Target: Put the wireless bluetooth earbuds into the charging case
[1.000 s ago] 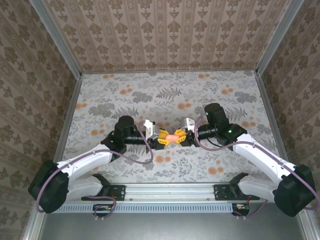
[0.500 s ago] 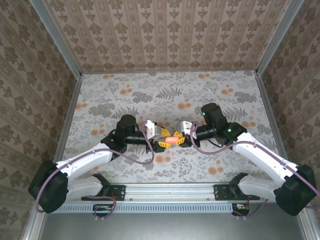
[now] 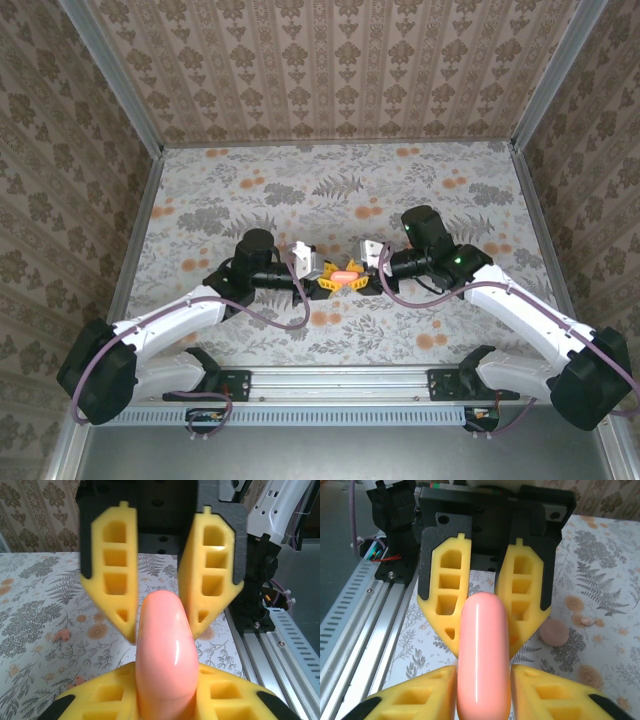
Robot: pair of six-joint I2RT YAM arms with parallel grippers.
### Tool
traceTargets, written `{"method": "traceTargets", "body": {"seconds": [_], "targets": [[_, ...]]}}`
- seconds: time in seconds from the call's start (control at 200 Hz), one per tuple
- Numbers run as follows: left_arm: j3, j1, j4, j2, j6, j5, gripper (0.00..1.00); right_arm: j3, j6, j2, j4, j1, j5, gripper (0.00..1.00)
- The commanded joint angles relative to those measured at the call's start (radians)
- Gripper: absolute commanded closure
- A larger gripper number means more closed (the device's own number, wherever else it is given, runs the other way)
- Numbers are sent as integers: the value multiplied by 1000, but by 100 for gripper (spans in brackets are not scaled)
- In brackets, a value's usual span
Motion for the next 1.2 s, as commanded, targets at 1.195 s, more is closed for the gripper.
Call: {"method": "traceTargets", "body": {"seconds": [1.195], "targets": [[-205,51,391,80,-212,-375,80,206,767,139,-290,-150,456,50]]}}
